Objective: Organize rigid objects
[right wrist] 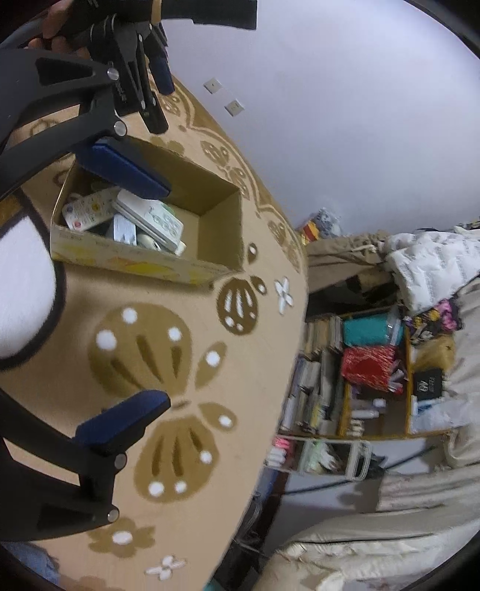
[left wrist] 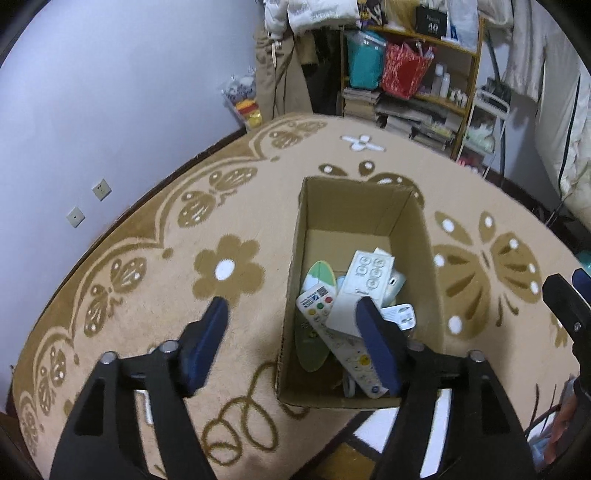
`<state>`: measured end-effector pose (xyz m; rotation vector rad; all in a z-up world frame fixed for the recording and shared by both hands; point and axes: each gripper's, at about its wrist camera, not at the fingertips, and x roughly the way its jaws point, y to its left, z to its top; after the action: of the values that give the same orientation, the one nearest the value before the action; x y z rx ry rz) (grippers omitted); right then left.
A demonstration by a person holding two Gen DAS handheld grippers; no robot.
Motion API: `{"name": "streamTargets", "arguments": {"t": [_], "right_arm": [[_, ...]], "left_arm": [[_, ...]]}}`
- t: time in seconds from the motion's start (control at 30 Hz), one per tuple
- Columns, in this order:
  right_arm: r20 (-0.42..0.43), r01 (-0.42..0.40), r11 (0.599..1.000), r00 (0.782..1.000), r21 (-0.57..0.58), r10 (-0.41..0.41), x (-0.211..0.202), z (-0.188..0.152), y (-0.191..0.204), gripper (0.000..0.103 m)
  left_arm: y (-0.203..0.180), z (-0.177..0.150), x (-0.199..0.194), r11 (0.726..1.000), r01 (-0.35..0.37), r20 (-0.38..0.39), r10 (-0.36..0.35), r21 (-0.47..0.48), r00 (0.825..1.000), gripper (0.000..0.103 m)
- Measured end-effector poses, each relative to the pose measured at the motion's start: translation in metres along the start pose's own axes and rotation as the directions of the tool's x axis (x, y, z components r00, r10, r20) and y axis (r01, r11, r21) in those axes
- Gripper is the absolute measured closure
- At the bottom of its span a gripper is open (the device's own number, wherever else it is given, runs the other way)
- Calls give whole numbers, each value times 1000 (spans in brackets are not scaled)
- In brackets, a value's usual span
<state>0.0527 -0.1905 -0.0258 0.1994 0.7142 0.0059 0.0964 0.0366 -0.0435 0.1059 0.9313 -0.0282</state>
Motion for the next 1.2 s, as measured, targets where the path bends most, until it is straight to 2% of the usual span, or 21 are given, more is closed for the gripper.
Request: {"name": "streamTargets", "arguments": {"t": [0.2,0.4,0.53,0.63,0.8,0.97,1.03,1.1,1.2], "right_arm": [[32,42,999,999,-8,-41,-23,-3,-8,0],[100,58,998,993,-20,-56,-50,-9,-6,0],[156,49,999,987,-16,-46,-70,-14,-6,0],[202,51,998,978,-21,-46,-83,-19,-7,0],[255,55,998,966,-32,-46,-96,-29,-6,0],[291,49,999,955,-3,-46,-107,-40,-11,0],[303,51,999,951,10,-51,-110,-45,-14,0],[299,54,999,953,10,-54,-109,-48,-16,0],[283,51,999,958,18,-54,-108,-50,-21,0]], "left_arm": [[5,-10,-20,996,-79,85,82,-36,993,7],[12,-14,-42,998,-55,138,60,-41,989,3],[5,-22,-61,998,-48,158,42,35,987,3],[-3,-29,-79,995,-64,217,47,72,975,3],[-15,-45,-107,990,-95,332,55,104,942,2],[-18,-57,-128,993,-99,387,68,62,919,1],[-18,-60,-131,994,-99,396,69,56,916,1],[-16,-63,-132,995,-84,400,56,52,915,1],[-14,-66,-131,997,-76,422,56,32,905,1]]}}
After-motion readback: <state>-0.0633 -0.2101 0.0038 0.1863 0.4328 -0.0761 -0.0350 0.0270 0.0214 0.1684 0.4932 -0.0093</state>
